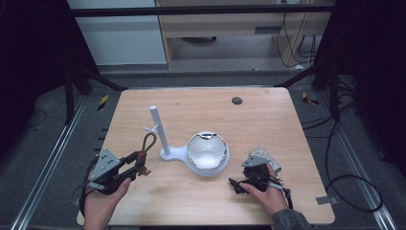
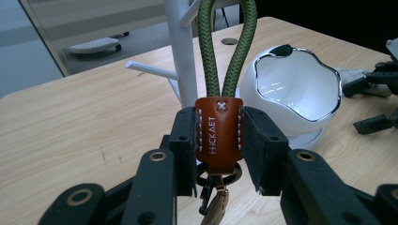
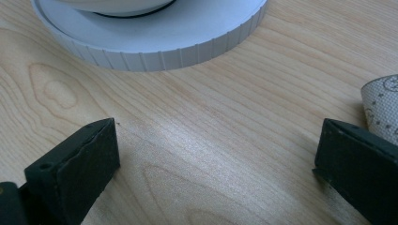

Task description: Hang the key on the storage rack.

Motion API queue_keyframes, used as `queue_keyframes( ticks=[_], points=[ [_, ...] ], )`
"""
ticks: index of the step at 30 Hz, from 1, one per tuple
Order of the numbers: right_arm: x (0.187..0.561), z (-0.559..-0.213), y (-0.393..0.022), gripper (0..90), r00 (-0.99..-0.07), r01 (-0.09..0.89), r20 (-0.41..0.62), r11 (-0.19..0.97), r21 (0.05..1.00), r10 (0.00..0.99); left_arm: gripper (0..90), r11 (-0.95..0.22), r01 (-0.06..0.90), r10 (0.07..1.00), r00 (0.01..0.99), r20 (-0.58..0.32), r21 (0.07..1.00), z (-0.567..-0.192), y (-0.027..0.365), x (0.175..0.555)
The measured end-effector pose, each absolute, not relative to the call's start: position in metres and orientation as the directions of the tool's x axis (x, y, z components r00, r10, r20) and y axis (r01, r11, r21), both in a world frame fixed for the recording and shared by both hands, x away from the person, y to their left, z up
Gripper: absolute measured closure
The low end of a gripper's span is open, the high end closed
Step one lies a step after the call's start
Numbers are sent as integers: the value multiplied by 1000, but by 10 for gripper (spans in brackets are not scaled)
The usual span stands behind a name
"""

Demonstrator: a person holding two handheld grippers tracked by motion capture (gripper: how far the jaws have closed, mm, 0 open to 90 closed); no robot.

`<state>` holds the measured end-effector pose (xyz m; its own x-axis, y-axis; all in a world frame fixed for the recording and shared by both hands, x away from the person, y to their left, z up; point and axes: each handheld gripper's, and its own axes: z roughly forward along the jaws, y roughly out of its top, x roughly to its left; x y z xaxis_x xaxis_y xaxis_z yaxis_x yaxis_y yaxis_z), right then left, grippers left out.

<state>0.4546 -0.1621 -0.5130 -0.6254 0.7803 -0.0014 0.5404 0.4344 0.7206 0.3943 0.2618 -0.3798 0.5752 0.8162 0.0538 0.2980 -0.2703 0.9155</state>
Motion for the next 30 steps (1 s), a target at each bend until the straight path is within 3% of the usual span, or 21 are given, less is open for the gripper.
queue_keyframes(
  ticks=[30],
  points=[
    [455,-513,-162,3,-625,541,-1,434,720,780,657,-233,341,841,541,12,911,-389,254,424]
  ],
)
